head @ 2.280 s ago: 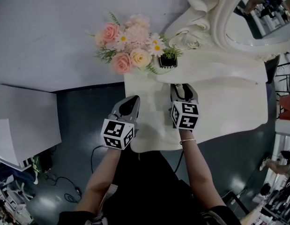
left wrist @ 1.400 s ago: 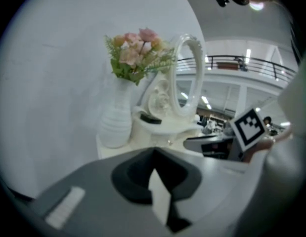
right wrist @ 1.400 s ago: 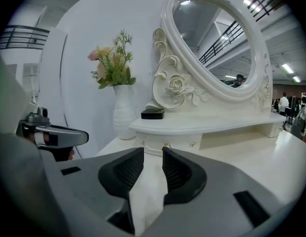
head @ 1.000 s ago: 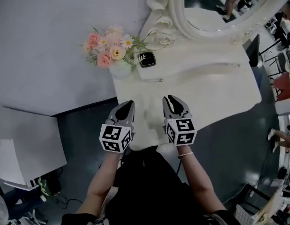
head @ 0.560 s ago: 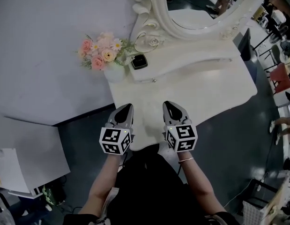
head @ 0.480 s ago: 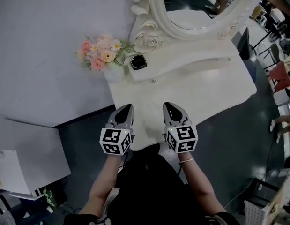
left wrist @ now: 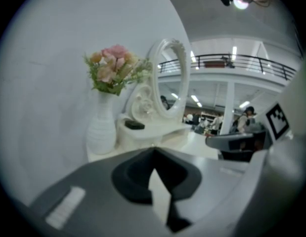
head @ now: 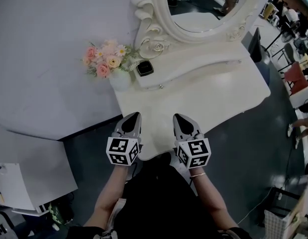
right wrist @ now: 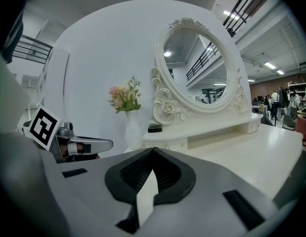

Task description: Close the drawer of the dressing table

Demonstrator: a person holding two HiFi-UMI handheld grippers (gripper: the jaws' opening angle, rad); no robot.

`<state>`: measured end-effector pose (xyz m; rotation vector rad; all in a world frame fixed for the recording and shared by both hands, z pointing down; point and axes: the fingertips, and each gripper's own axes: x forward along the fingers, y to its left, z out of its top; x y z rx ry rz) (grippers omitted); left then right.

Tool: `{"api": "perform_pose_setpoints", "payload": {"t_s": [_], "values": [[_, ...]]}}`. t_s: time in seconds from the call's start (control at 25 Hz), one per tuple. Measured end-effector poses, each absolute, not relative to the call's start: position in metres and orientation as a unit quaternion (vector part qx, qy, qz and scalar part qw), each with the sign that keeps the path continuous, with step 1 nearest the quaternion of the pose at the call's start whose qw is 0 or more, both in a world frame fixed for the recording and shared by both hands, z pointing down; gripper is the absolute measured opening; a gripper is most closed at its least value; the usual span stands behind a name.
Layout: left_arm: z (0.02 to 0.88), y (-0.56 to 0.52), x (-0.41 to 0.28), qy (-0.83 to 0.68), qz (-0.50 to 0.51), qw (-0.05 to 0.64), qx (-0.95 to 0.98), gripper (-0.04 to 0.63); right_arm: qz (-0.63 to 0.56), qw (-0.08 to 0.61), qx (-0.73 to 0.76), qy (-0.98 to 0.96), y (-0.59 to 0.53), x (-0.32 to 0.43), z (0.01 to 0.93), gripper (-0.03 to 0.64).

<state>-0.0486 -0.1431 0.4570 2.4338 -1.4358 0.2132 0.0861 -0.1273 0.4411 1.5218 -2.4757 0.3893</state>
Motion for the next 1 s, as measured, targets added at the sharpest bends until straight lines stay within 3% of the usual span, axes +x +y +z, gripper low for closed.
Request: {"api": "perform_pose_setpoints", "payload": {"t_s": [1.0], "values": [[0.461, -0.148, -0.051, -0.506, 0.077, 0.157, 0.845, 0.003, 0.139, 0.128, 0.498, -0.847, -0.132, 0.072, 0.454, 0.003]]}}
